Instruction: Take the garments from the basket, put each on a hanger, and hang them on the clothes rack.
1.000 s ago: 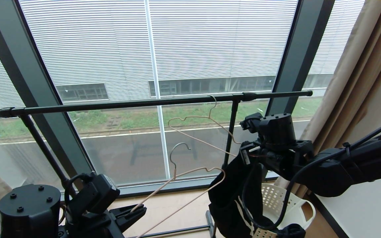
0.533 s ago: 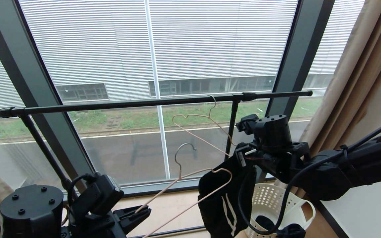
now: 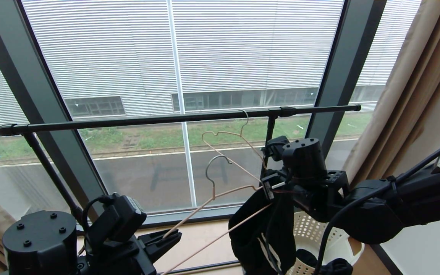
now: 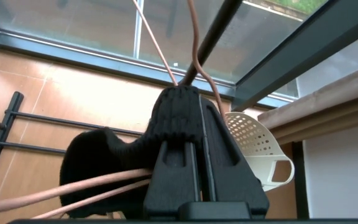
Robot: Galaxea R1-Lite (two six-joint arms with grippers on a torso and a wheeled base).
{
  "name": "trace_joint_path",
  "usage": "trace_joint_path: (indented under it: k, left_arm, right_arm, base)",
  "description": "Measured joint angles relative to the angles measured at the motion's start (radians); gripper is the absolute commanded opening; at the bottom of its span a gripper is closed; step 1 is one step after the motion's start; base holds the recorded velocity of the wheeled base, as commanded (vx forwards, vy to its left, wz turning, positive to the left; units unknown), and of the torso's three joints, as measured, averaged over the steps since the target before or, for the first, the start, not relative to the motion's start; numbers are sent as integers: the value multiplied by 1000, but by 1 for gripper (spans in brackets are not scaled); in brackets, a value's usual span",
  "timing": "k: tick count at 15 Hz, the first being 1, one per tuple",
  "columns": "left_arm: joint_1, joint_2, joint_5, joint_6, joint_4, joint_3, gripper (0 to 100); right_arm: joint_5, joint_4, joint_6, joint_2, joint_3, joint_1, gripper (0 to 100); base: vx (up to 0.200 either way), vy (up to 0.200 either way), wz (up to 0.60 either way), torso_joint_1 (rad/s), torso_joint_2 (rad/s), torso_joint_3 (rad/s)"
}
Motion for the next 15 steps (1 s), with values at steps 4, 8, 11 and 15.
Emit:
trace_joint_path:
  k: [4,8,11,15]
  left_arm:
    - [-1,13,2,-4,-2,-1,0]
    - [0,16,3,-4,-17,2,0]
    - [1,16,3,-4,-23,6,0]
    - [2,20,3,-5,-23,8,0]
  right_arm:
    - [-35,0,0,-7,9,43,0]
    - [-47,0,0,-23,29,89,0]
    - [-47,0,4,-40,46,134,0]
    - [-48,1,14,-60,51,173,0]
  base:
    - [0,0,0,0,0,0]
    - [0,0,0,0,0,0]
    - [0,0,0,0,0,0]
    - [0,0,0,0,0,0]
